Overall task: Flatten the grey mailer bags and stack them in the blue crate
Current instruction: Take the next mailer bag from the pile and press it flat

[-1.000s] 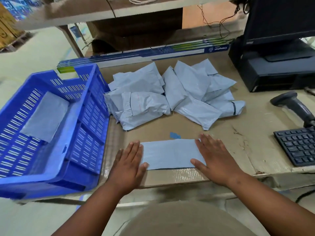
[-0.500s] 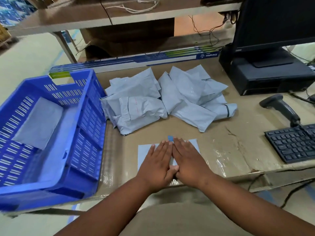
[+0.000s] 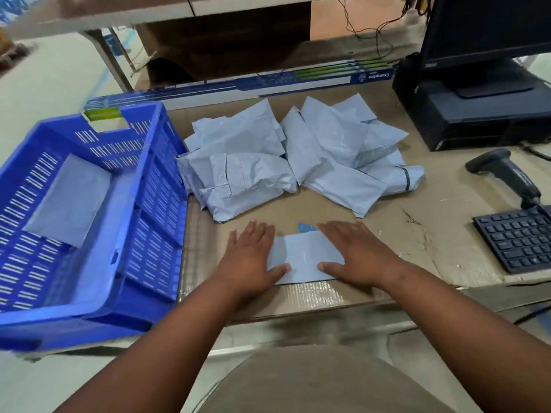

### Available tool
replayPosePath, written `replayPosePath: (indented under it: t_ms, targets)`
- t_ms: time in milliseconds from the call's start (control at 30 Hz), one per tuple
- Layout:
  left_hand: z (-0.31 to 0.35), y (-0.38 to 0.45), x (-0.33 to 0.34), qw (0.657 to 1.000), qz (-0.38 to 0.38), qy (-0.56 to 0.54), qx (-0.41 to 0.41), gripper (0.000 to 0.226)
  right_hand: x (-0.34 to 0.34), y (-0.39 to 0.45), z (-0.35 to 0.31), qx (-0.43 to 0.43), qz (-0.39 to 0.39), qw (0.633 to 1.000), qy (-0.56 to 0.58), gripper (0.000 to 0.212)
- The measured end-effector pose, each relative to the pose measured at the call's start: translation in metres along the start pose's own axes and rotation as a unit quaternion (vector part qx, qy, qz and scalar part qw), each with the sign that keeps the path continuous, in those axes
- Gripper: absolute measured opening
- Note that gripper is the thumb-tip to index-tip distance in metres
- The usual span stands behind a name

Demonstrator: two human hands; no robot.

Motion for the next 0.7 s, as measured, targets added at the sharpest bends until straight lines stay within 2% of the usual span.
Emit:
replayPosePath:
  t_ms: [67,133,233,300,400,567,700]
  targets:
    - [0.026,0.017,-0.017,0.997,-0.001,-0.046,0.058,0.102,-0.013,0.013,-0.004,-0.008,-0.017,1.000,-0.010,0.105]
    - [0.048,0.034,-0.026,0.996,-0.025,-0.056,0.072,0.104,-0.021,0.024,-0.007,-0.006,-0.043,0.999,-0.025,0.104]
    - [0.066,0.055,-0.030,0.998,-0.047,0.027,0.043,0.092,-0.025,0.034,-0.009,-0.018,-0.055,0.998,-0.036,0.079]
    - [0.066,0.065,-0.028,0.996,-0.079,0.036,0.013,0.080,-0.024,0.036,-0.007,-0.019,-0.064,0.997,-0.023,0.082]
    - [0.064,0.073,-0.029,0.992,-0.119,-0.011,-0.032,0.068,-0.027,0.036,-0.003,-0.028,-0.065,0.997,-0.001,0.083]
    - [0.072,0.072,-0.030,0.983,-0.175,-0.012,-0.052,0.057,-0.030,0.033,-0.004,-0.045,-0.061,0.997,0.001,0.095]
    - [0.067,0.070,-0.034,0.977,-0.186,-0.064,-0.078,0.056,-0.033,0.035,-0.006,-0.066,-0.073,0.995,-0.030,0.083]
Point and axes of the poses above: each hand's wrist, its own y-axis towards the middle knuckle, its own x-axis out of the palm, z = x × y, the point moved 8 cm from there along y, towards the middle knuckle, and after that the axes turned 5 degrees about -z, right-handed, at the moved point
